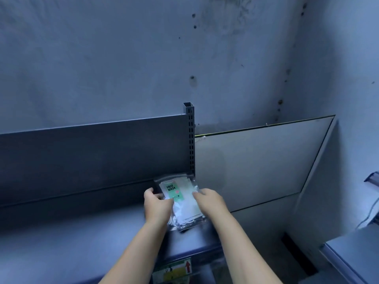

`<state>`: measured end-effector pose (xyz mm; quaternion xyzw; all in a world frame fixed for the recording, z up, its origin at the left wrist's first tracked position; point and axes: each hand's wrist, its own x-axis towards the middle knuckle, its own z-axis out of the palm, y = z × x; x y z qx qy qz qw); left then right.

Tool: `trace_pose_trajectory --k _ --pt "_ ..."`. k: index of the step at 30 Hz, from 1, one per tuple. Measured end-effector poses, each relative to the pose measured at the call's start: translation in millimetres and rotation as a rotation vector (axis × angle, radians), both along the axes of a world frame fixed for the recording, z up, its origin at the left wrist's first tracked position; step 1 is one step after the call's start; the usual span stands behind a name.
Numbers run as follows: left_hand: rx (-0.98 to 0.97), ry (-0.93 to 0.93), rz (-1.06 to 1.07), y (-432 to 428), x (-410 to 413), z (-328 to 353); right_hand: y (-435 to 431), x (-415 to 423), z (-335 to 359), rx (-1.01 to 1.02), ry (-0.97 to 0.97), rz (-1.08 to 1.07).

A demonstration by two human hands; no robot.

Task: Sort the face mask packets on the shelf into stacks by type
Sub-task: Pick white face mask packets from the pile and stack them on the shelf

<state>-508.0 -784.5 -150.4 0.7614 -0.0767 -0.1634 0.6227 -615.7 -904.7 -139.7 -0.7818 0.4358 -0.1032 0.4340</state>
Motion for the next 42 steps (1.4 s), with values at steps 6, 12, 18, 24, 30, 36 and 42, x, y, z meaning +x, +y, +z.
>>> trace_pose_trajectory --k 6,12,18,24,30,36,42 --pt "0.119 -0.103 0.030 -2.8 -3.9 -2.4 18.7 -2.7 -13.1 -0.092 0.045 0.063" --pt "0.183 -0.121 -0.033 -0.4 0.3 -7.3 27.5 0.6 -19.2 -0.171 0.043 0.082" --pt "0.190 -0.132 -0.099 6.8 0.2 -9.4 29.2 3.6 -20.9 -0.196 0.059 0.146" --pt "0.286 -0.212 -0.133 8.1 -2.5 -8.5 28.6 5.7 -22.1 -0.209 0.073 0.168" --pt "0.557 -0.408 -0.145 13.3 -8.6 -6.5 23.7 7.1 -26.7 -0.253 0.074 0.181" --pt "0.612 -0.486 -0.245 15.0 -3.8 -6.9 25.5 7.6 -33.0 -0.292 0.090 0.151" --pt "0.584 -0.392 -0.321 12.9 6.5 -6.7 28.6 4.1 -21.0 -0.376 0.049 0.086"
